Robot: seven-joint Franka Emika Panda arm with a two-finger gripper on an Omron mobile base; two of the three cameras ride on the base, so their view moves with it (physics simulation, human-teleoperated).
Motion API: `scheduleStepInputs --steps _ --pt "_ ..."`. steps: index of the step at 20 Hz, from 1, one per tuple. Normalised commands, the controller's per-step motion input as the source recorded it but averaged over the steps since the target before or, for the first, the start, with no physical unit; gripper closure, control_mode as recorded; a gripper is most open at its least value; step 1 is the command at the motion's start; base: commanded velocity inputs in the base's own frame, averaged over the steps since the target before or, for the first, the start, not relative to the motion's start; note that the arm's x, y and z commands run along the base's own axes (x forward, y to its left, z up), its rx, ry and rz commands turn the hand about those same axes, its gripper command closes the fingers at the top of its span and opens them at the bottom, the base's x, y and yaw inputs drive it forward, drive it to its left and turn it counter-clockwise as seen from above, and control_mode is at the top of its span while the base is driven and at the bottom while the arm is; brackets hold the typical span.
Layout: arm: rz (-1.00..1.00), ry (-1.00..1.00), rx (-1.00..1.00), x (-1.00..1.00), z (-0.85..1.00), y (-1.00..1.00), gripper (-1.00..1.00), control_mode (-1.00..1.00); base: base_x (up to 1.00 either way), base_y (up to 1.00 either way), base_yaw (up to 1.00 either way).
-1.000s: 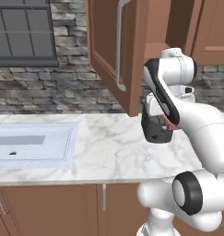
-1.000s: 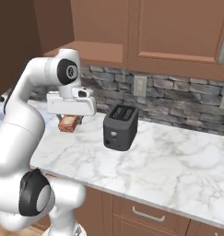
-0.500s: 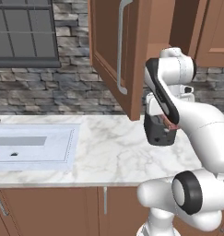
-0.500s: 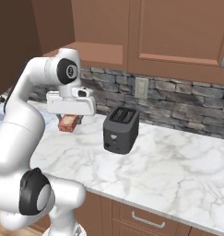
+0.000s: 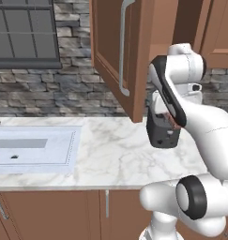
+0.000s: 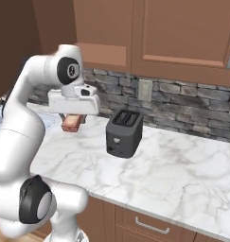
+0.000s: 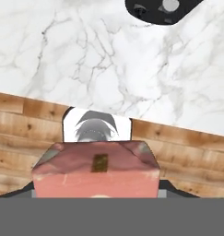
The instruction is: Pick up the bar soap and bar soap from the sink, and place them back in the cabinet, and close the cabinet door.
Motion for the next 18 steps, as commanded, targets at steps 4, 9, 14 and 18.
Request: scheduleStepInputs --steps 4,9,14,18 --pt "0.01 -0.20 0.00 0.00 0.44 -0.01 1.00 -1.00 0.00 0.00 0.00" --pt "0.00 -0.10 0.00 0.20 0.48 -0.01 1.00 -1.00 0.00 0.00 0.00" --pt "0.00 -0.07 0.00 0.35 0.38 0.00 1.00 -1.00 0.00 0.00 0.00" --pt "0.00 -0.09 0.00 0.41 0.36 0.00 1.00 -1.00 0.00 0.00 0.00"
